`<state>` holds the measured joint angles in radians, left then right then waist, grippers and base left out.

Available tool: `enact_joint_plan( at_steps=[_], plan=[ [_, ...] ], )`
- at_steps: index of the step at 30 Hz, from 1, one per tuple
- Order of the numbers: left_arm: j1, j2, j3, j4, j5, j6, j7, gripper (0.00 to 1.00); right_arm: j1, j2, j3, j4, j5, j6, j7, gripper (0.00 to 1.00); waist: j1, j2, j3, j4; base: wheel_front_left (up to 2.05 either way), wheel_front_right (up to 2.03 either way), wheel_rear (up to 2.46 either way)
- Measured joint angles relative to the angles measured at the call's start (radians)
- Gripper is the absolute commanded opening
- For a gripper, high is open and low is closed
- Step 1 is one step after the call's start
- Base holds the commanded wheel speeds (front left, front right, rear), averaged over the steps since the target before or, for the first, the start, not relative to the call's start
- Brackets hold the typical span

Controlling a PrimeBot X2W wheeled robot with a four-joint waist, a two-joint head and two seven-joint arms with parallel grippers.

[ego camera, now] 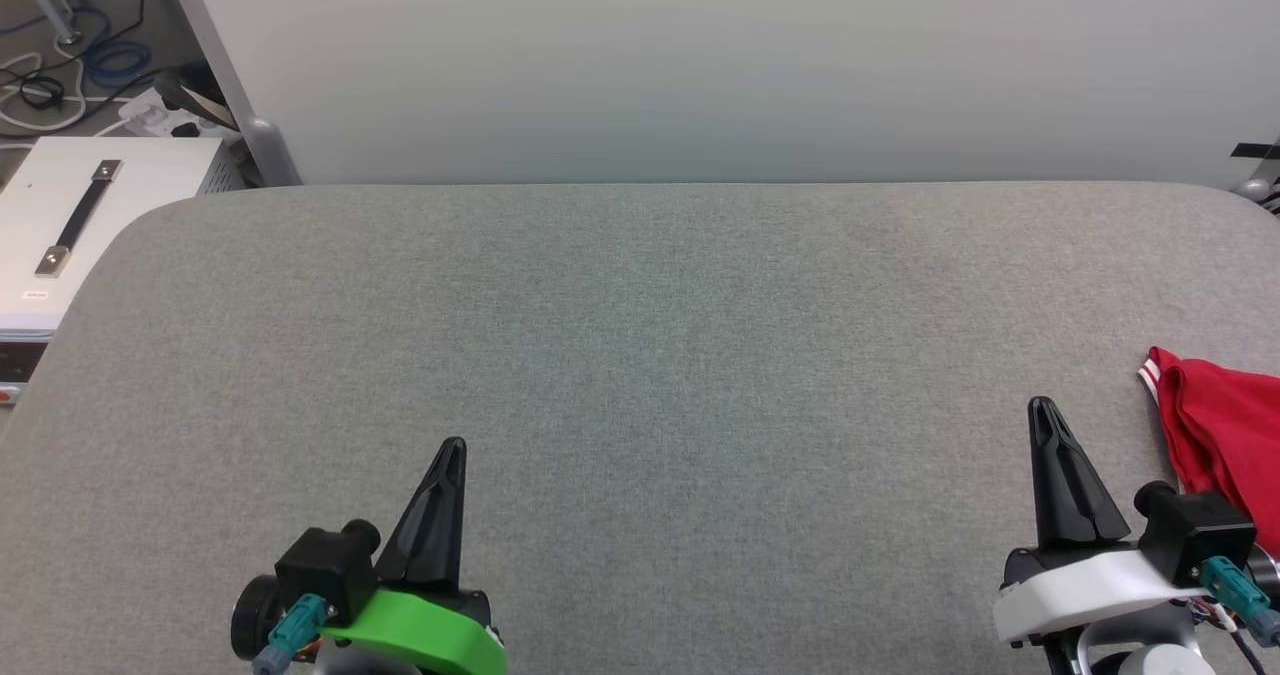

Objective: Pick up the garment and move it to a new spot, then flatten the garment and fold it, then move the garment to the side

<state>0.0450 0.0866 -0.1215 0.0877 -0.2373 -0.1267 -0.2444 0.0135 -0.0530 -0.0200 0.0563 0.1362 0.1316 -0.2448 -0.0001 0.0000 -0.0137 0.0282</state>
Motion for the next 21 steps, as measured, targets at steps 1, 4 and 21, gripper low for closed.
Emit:
enact_joint_plan(
  at_steps=[1, 4, 21],
  plan=[
    [0.0, 0.0, 0.001, 0.0, 0.001, 0.0, 0.001, 0.0, 0.0, 0.0, 0.0, 0.0, 0.0, 0.0, 0.003, 0.0, 0.0, 0.0, 0.0, 0.0, 0.0, 0.0, 0.0],
    [0.0, 0.0, 0.003, -0.001, 0.005, 0.007, 0.008, 0.0, 0.0, 0.0, 0.0, 0.0, -0.002, 0.0, 0.007, 0.0, 0.0, 0.0, 0.0, -0.001, 0.0, 0.0, 0.0],
    [-0.001, -0.002, 0.023, -0.014, 0.038, 0.023, 0.044, 0.0, 0.0, 0.0, 0.002, -0.007, -0.025, 0.0, 0.047, 0.0, 0.0, 0.0, 0.003, -0.005, 0.0, 0.0, 0.0]
  ],
)
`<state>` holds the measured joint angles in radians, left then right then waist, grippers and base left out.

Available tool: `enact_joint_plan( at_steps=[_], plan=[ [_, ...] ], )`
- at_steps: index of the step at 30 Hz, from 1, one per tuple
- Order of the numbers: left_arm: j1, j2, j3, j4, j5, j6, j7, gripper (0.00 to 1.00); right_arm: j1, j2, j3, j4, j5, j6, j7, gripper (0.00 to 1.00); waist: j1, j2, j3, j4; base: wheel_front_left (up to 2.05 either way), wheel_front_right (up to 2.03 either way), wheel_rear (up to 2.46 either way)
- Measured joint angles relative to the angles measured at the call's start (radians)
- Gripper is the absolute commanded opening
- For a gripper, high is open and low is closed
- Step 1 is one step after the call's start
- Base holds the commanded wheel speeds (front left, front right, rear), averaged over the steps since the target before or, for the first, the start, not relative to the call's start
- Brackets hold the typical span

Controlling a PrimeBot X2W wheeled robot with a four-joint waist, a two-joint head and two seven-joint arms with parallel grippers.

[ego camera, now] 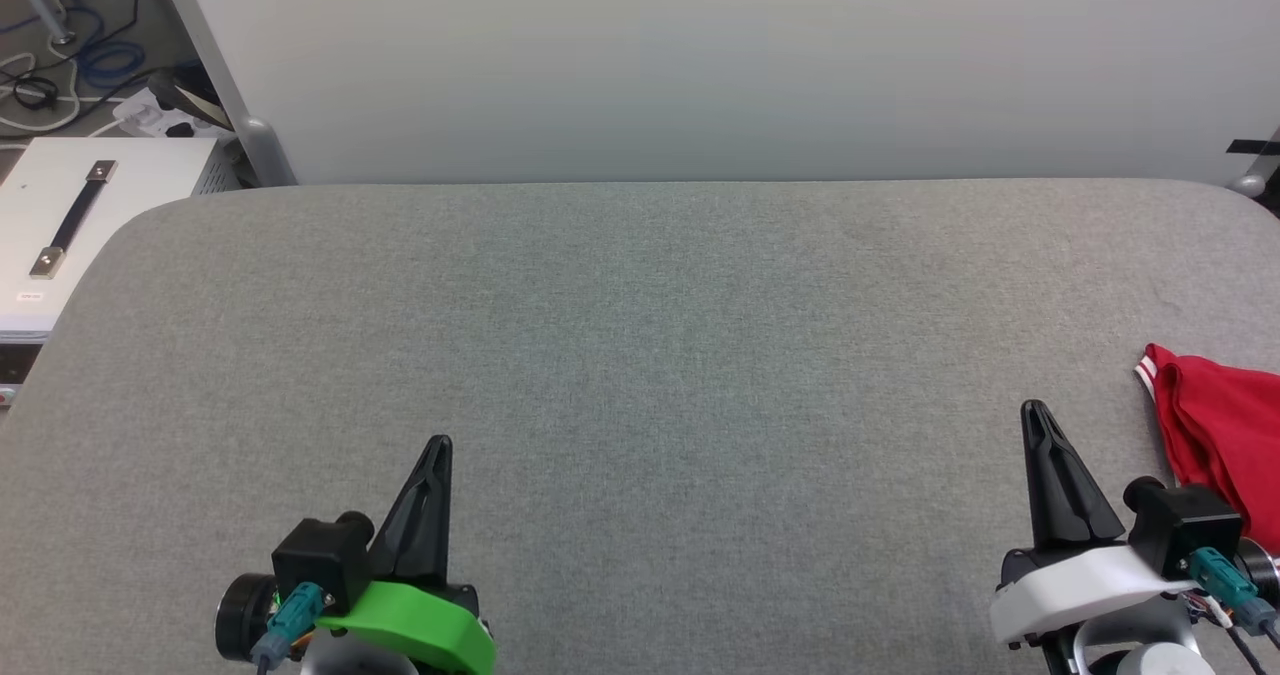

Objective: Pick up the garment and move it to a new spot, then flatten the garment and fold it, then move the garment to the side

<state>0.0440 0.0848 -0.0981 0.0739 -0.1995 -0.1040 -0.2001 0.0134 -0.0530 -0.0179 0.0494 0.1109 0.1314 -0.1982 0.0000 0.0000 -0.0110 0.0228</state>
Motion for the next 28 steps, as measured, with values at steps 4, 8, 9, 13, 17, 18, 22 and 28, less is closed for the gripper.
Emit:
enact_joint_plan(
  at_steps=[4, 8, 9, 13, 17, 18, 22, 28],
  plan=[
    [0.0, -0.002, 0.006, -0.005, 0.013, 0.004, 0.015, 0.0, 0.0, 0.0, 0.001, -0.003, -0.006, 0.0, 0.011, 0.0, 0.0, 0.0, 0.001, -0.001, 0.0, 0.0, 0.0],
    [0.0, -0.003, 0.009, -0.008, 0.025, 0.012, 0.021, 0.0, 0.0, 0.0, 0.002, -0.005, -0.011, 0.0, 0.018, 0.0, 0.0, 0.0, 0.001, -0.002, 0.0, 0.0, 0.0],
    [-0.001, -0.004, 0.01, -0.009, 0.026, 0.012, 0.026, 0.0, 0.0, 0.0, 0.002, -0.006, -0.012, 0.0, 0.02, 0.0, 0.0, 0.0, 0.001, -0.003, 0.0, 0.0, 0.0],
    [-0.001, -0.006, 0.013, -0.012, 0.033, 0.013, 0.031, 0.0, 0.0, 0.0, 0.003, -0.007, -0.014, 0.0, 0.028, 0.0, 0.0, 0.0, 0.002, -0.004, 0.0, 0.0, 0.0],
    [-0.002, -0.008, 0.017, -0.015, 0.038, 0.02, 0.04, 0.0, 0.0, 0.0, 0.003, -0.008, -0.019, 0.0, 0.037, 0.0, 0.0, 0.0, 0.002, -0.004, 0.0, 0.0, 0.0],
    [-0.002, -0.008, 0.018, -0.016, 0.042, 0.02, 0.043, 0.0, 0.0, 0.0, 0.003, -0.009, -0.019, 0.0, 0.039, 0.0, 0.0, 0.0, 0.002, -0.005, 0.0, 0.0, 0.0],
    [-0.002, -0.01, 0.022, -0.019, 0.05, 0.022, 0.051, 0.0, 0.0, 0.0, 0.004, -0.01, -0.022, 0.0, 0.048, 0.0, 0.0, 0.0, 0.003, -0.006, 0.0, 0.0, 0.0],
    [-0.003, -0.012, 0.029, -0.022, 0.059, 0.03, 0.062, 0.0, 0.0, 0.0, 0.005, -0.013, -0.029, 0.0, 0.059, 0.0, 0.0, 0.0, 0.003, -0.007, 0.0, 0.0, 0.0]
  ],
)
